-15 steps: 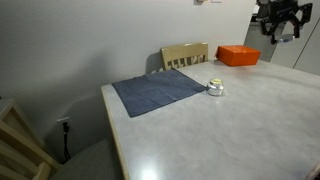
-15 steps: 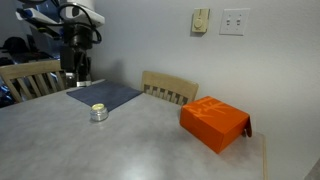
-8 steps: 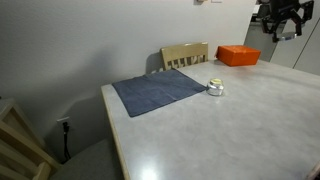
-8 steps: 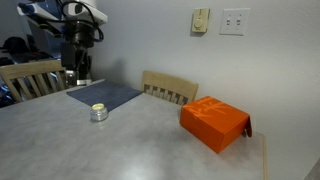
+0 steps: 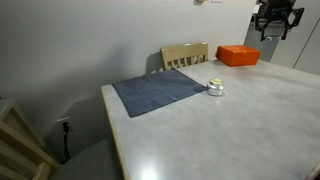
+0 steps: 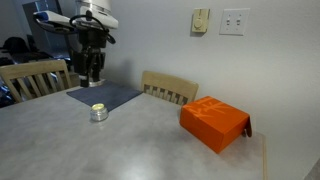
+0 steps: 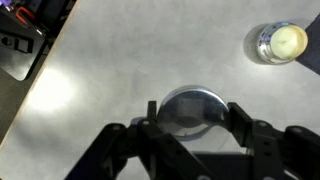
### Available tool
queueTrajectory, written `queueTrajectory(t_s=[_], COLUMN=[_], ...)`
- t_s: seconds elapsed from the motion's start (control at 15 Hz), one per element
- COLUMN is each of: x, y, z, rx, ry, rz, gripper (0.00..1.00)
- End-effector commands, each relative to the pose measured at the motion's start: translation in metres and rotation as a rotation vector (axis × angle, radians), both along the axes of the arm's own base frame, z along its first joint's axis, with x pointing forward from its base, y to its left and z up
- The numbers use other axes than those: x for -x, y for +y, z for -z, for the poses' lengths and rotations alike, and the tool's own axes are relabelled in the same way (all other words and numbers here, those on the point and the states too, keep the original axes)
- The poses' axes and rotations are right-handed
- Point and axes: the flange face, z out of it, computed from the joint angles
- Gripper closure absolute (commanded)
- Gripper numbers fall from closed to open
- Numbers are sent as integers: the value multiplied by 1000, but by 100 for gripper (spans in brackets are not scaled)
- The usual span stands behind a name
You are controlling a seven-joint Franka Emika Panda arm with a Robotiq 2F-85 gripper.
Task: Remove the lid from the silver container
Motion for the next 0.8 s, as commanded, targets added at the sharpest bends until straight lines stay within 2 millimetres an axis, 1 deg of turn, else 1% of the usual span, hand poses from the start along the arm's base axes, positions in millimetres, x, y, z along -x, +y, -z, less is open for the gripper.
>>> queueTrajectory(t_s=[0.0,0.33,0.53,0.73], x=[-2,-13,-19,-23], y=[-10,-23,-34,-47], z=[22,62,86,116], rx=[-2,51,28,12], ry=[-2,13,18,60], rz=[26,90,131,167], gripper=[56,56,56,56])
